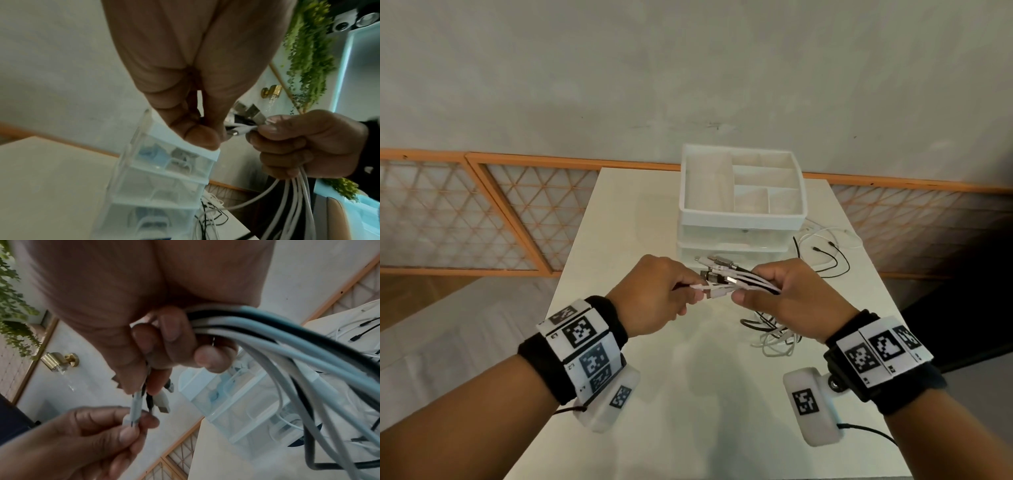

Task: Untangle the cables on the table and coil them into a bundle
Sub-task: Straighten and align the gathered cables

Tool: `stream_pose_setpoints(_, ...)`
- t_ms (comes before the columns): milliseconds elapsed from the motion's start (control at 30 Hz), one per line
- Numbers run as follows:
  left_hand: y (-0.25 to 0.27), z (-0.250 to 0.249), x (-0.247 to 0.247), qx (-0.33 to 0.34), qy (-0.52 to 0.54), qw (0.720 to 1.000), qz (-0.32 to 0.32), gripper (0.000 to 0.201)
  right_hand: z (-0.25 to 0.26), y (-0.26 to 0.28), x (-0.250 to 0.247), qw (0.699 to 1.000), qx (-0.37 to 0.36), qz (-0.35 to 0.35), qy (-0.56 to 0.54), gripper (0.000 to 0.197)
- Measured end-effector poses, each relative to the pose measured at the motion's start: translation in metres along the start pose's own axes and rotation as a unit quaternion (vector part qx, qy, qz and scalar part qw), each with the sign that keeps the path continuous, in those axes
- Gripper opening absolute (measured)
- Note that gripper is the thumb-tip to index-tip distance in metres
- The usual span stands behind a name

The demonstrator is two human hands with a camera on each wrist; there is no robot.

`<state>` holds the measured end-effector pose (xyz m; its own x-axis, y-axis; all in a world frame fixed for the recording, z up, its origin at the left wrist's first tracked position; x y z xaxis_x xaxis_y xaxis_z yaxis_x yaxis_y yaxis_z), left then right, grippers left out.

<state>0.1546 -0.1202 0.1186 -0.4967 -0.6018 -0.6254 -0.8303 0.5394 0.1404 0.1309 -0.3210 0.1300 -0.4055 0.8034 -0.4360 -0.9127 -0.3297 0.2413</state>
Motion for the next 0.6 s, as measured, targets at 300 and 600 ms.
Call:
stream_pose_setpoints(300,-0.002,0.005,0.003,-0.089,0.242,0.966,-0.039,0.017,0.003,0.000,0.004,0.998,-0.026,-0.014,-0.047,0.025)
stream_pose_setpoints(600,0.000,-0.011,0.019,-0.060,0.396,0.916,0.009,0.028,-0.003,-0.004,0.016,0.996,-0.035,0.010,-0.077,0.023)
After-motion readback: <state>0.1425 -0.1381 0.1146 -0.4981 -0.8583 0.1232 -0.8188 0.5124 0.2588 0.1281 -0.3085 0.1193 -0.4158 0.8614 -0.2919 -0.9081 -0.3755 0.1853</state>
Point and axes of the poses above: each hand's wrist, its own y-axis away from the middle knuckle, its own x-axis out of the palm, z = x × y, the point moved 4 cm from there along -y, towards the middle knuckle, and after that the axes turned 8 degrees about z, right-handed, at the moved point
